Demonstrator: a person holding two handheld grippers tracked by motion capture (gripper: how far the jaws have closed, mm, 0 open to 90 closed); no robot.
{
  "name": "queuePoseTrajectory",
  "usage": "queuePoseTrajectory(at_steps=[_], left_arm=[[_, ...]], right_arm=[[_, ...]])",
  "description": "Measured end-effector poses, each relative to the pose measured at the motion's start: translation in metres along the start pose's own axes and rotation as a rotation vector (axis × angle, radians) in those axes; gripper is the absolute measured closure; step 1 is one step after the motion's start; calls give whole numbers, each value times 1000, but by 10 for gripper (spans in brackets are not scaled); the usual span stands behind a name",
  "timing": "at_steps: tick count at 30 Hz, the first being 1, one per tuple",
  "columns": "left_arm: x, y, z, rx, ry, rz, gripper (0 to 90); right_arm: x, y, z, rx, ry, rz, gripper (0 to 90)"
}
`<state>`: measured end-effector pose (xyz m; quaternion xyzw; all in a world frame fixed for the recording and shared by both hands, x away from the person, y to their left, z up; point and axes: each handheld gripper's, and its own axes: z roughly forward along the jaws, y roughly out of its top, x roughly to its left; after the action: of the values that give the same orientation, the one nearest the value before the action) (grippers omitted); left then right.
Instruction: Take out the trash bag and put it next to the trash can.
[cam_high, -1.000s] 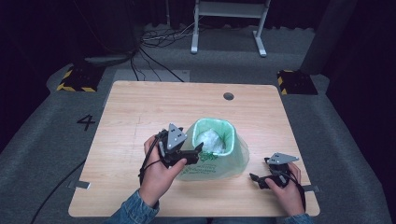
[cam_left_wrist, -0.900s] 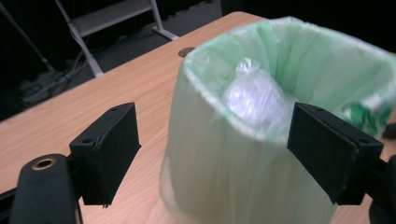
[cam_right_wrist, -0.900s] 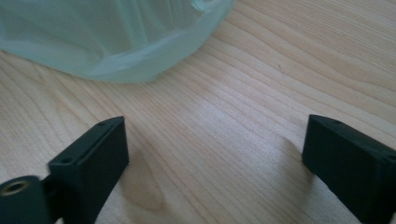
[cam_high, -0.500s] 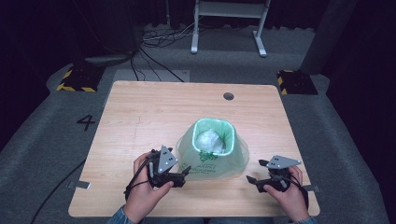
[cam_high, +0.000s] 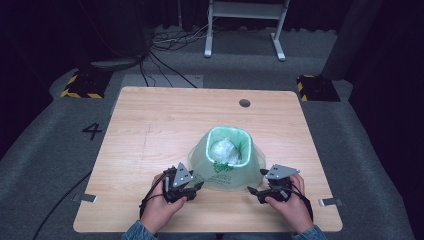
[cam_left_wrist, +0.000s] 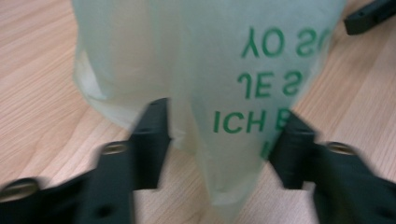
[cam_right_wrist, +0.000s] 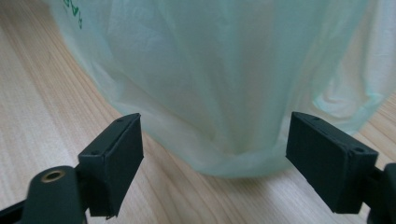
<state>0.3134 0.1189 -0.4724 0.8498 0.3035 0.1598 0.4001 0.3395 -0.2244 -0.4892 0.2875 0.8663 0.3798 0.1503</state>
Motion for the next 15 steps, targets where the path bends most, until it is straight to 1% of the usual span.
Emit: queuePoseTrajectory(at_steps=[1, 2, 3, 4, 5, 6, 8, 9, 10, 11, 12, 13, 15], left_arm=[[0, -1, 1, 3, -11, -3, 594], [0, -1, 2, 9, -25, -1, 659], [0, -2, 2, 10, -28, -2, 713], [0, -2, 1, 9, -31, 1, 755], [0, -1, 0, 7, -34, 0, 816], [0, -1, -2, 4, -38, -4, 854], [-1, 0, -7, -12, -40, 1, 890], [-1, 0, -7, -12, -40, 1, 892], [-1, 1, -11, -22, -38, 7, 892], [-2, 2, -13, -29, -42, 8, 894], [-4, 3, -17, -40, -45, 20, 894], [-6, 4, -20, -46, -46, 29, 895], [-11, 6, -26, -53, -51, 45, 895]], right_arm=[[0, 1, 3, 9, 0, -15, 213], [0, 2, 5, 13, -3, -30, 227], [0, 3, 8, 12, -5, -36, 253], [1, 4, 9, 7, -5, -38, 339], [1, 5, 9, 6, 7, -56, 548], [1, 5, 8, 0, 25, -72, 693], [3, 6, 3, -34, 28, -73, 859], [3, 6, 3, -34, 28, -73, 859], [4, 6, -1, -50, 34, -74, 894], [5, 7, -6, -73, 37, -76, 900], [6, 7, -10, -86, 37, -78, 900], [8, 8, -17, -108, 36, -86, 900], [11, 9, -27, -135, 32, -97, 900]])
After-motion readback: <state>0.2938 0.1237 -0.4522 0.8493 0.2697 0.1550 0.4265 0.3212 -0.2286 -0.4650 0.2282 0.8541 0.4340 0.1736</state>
